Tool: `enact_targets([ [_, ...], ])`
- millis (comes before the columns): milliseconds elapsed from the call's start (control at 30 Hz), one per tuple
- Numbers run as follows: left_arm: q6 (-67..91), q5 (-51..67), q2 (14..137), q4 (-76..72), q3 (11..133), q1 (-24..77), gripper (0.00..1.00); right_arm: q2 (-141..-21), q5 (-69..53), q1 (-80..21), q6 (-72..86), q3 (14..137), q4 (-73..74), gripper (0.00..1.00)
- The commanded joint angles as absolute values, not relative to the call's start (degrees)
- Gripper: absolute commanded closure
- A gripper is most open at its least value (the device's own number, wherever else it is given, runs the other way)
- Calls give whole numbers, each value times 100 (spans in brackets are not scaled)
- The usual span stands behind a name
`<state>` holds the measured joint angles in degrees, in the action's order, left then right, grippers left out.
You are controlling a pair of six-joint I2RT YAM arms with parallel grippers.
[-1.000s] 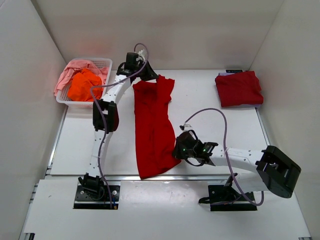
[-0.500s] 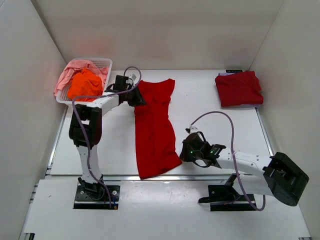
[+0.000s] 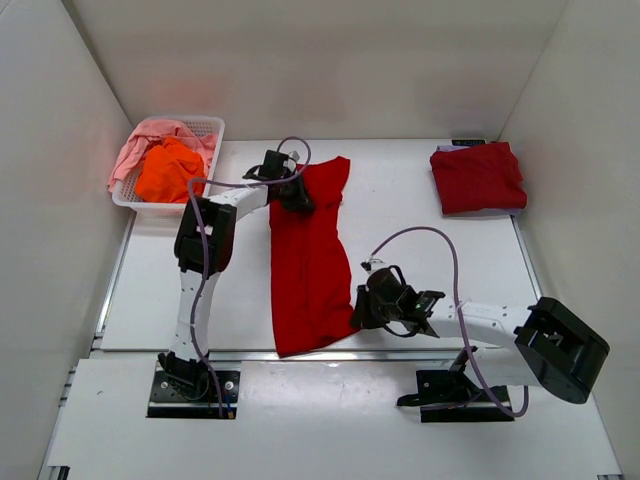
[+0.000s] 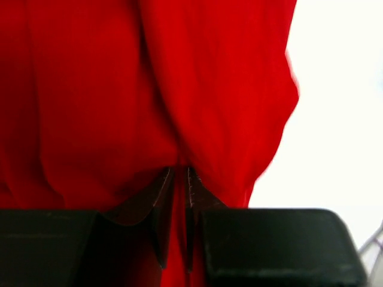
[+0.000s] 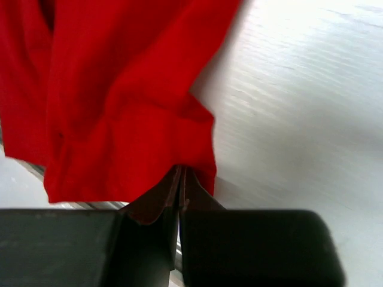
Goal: Fold and stack the t-shirts
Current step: Rotate the tshirt 90 degrees
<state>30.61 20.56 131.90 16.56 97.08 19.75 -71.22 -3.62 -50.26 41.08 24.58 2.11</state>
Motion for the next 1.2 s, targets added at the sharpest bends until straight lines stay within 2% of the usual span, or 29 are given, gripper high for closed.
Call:
enact_targets([
  [0, 3058, 1872, 13559, 2020, 10405, 1916, 76, -7382, -685, -5185, 4104, 2382, 210, 100],
  [200, 2874, 1863, 14815, 3127, 12504, 1960, 77, -7409, -800, -5282, 4359, 2171, 492, 100],
  [367, 3005, 2056, 15986, 4129, 14954, 1899, 79, -7391, -975, -4949, 4368, 2197, 457, 100],
  [467, 3015, 2337, 16303, 4612, 15625, 1890, 78, -7505, -1063, -4904, 4202, 2434, 518, 100],
  [600, 2663, 2469, 16120, 5325, 16258, 1916, 75, -7497, -1239, -4878, 3544, 3031, 782, 100],
  [667, 2567, 2584, 15691, 5431, 16154, 1898, 74, -7305, -1318, -4773, 3323, 3312, 905, 96],
  [933, 1812, 2101, 14283, 6483, 15277, 1819, 67, -6882, -1652, -3772, 2856, 3990, 1274, 61],
  [1000, 1451, 1873, 13958, 6984, 14883, 1836, 65, -6812, -1836, -3430, 2953, 3929, 1283, 57],
  [1100, 1091, 1880, 12111, 6331, 12321, 1933, 59, -6706, -2066, -3208, 3128, 3666, 1300, 52],
  [1167, 1361, 1898, 10692, 4701, 9322, 1864, 55, -6732, -2100, -3208, 3120, 3578, 1336, 49],
])
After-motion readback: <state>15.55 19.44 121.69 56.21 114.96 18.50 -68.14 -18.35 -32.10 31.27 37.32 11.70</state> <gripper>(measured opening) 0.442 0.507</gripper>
